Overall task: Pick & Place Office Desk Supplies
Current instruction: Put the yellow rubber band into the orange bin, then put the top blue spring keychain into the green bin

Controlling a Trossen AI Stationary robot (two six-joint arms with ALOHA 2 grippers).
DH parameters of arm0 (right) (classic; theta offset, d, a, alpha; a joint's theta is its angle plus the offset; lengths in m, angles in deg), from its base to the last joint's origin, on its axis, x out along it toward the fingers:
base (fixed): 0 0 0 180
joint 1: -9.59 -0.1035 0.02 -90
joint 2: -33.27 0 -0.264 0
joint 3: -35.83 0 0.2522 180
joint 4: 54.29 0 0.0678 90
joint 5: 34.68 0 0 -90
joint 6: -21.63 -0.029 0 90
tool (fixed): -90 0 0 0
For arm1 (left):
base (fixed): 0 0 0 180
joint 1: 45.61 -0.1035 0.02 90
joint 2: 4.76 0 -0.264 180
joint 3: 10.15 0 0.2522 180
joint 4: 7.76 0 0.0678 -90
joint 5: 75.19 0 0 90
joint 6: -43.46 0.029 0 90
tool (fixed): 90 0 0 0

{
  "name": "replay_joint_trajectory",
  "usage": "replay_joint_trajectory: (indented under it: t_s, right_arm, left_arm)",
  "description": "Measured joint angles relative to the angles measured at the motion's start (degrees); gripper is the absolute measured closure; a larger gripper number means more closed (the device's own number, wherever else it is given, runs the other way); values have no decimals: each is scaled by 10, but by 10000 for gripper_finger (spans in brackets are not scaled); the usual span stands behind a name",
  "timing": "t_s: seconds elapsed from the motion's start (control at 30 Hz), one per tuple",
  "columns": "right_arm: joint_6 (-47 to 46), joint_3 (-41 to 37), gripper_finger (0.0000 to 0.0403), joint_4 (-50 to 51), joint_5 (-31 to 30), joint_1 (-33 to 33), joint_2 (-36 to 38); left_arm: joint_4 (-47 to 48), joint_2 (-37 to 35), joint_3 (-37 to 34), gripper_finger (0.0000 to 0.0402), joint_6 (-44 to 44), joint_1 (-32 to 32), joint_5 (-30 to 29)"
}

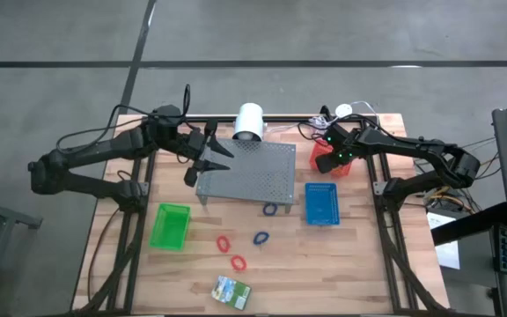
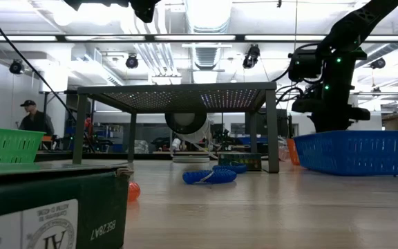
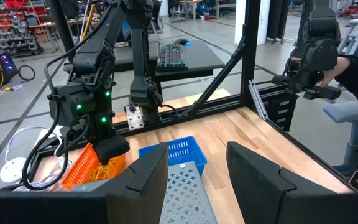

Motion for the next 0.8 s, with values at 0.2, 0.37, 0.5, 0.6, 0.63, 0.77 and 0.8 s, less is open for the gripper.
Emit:
replay_joint_trajectory:
  t_s: [0.2, 0.37, 0.5, 0.6, 0.63, 0.77, 0.8]
  right_arm:
    - [3, 0, 285, -1, -3, 0, 1]
    - [3, 0, 284, -1, -3, 0, 8]
    - [4, 0, 291, -1, -2, 0, 19]
    - [5, 0, 299, 0, 0, 0, 36]
    - [6, 0, 301, -1, 2, 0, 45]
    - [6, 0, 312, -1, 3, 0, 87]
    - [5, 0, 314, -1, 3, -2, 99]
  left_arm:
    - [0, 0, 0, 237, 0, 0, 0]
    - [0, 0, 0, 237, 0, 0, 0]
    - [1, 0, 0, 237, 0, 0, 0]
    - [1, 0, 0, 237, 0, 0, 0]
    - [1, 0, 0, 237, 0, 0, 0]
    - [1, 0, 0, 237, 0, 0, 0]
    - [2, 0, 0, 237, 0, 0, 0]
